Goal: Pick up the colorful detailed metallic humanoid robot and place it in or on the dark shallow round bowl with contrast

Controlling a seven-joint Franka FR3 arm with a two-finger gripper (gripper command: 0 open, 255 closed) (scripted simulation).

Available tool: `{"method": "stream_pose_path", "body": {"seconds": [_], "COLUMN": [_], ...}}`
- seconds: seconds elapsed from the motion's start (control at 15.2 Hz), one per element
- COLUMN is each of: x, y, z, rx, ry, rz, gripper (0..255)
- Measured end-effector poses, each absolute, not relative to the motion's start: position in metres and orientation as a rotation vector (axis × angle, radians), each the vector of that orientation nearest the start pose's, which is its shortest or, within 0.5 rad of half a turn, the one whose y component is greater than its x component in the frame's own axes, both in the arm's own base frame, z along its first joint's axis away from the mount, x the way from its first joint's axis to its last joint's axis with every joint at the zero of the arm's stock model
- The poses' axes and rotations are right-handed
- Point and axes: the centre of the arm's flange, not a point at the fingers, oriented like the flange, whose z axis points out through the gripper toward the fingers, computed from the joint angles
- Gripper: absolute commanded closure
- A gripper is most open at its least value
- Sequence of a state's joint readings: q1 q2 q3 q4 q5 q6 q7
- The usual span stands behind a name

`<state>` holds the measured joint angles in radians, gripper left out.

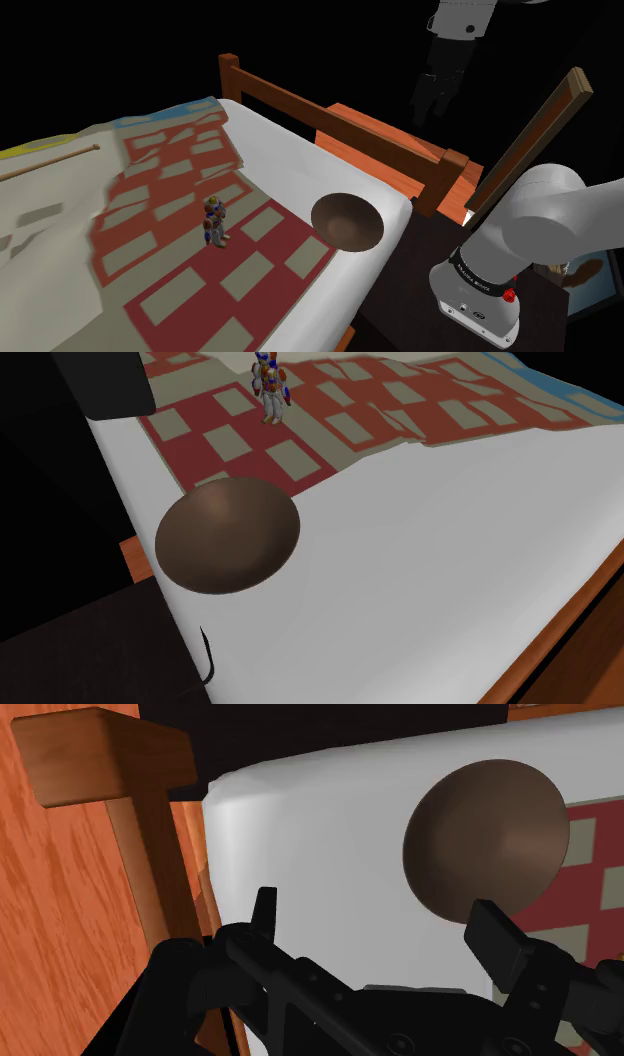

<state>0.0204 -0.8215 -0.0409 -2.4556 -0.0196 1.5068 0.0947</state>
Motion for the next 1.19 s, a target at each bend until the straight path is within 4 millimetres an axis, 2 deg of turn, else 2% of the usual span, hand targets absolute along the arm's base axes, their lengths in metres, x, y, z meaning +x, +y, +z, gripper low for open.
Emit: {"method": "stream_pose_path", "body": {"seconds": [0.13,0.26,1.19], "x": [0.289,0.297,0.363], "y": [-0.007,0.010,0.163], "z": [0.547,0.538,0.482], "rx": [-3.126,-3.123,-3.091], "ry": [0.154,0.146,0.077], "rz": [0.197,0.187,0.090], "gripper": [0,0,0]}}
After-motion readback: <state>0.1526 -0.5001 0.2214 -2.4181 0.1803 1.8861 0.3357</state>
